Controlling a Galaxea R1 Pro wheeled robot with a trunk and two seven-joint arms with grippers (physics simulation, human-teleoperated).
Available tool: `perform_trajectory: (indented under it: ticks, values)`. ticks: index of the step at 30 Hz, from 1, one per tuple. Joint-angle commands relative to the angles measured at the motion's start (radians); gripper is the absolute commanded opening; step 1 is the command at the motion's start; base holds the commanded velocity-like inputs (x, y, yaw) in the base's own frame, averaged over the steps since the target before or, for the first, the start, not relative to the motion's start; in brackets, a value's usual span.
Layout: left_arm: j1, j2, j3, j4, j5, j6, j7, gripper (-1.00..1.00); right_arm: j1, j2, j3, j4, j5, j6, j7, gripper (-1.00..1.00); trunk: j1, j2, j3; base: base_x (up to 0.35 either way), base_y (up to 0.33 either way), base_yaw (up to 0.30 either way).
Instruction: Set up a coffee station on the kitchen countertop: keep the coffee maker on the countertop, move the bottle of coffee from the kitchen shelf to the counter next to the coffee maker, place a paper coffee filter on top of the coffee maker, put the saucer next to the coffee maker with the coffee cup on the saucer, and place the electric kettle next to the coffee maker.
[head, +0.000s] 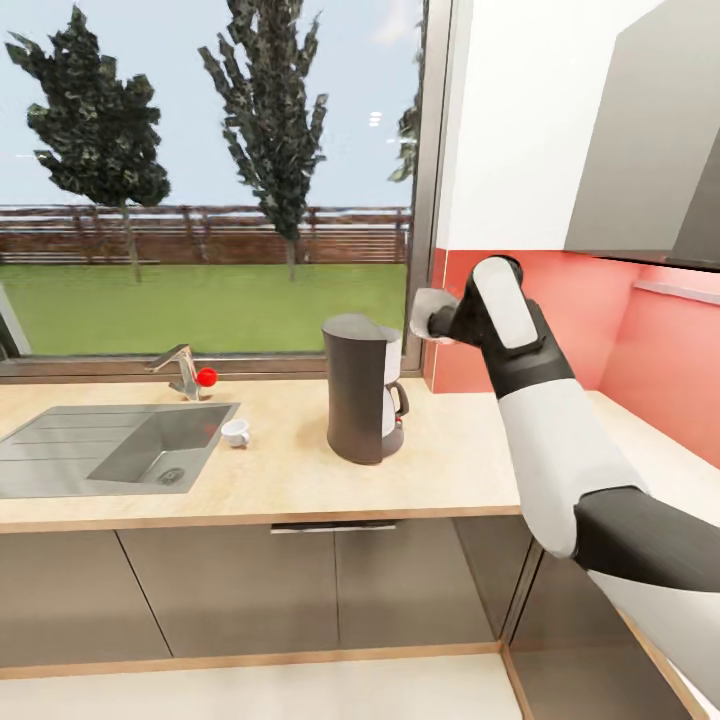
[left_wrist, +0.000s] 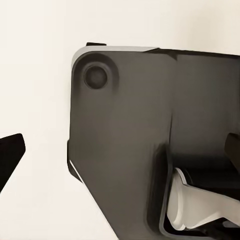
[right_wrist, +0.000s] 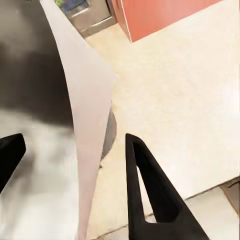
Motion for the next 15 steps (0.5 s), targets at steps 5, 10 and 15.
perform_trajectory:
  ticks: [5, 10, 15]
  values:
    - [0.001, -0.001, 0.008, -0.002, 0.0, -0.001, 0.0, 1.0, -0.002, -0.003, -0.001, 0.004, -0.231, -0.019, -0.057, -1.0, 0.001, -0.001, -0.001, 0.0, 0.0, 0.0]
    - [0.001, -0.001, 0.009, -0.002, 0.0, 0.0, 0.0, 1.0, -0.004, -0.008, -0.002, 0.002, -0.393, -0.112, -0.213, -1.0, 0.001, -0.001, -0.001, 0.027, 0.0, 0.0]
    - [0.001, -0.001, 0.009, -0.002, 0.0, 0.0, 0.0, 1.0, -0.019, -0.01, -0.003, -0.004, -0.514, -0.151, -0.321, -1.0, 0.001, -0.001, -0.001, 0.185, 0.0, 0.0]
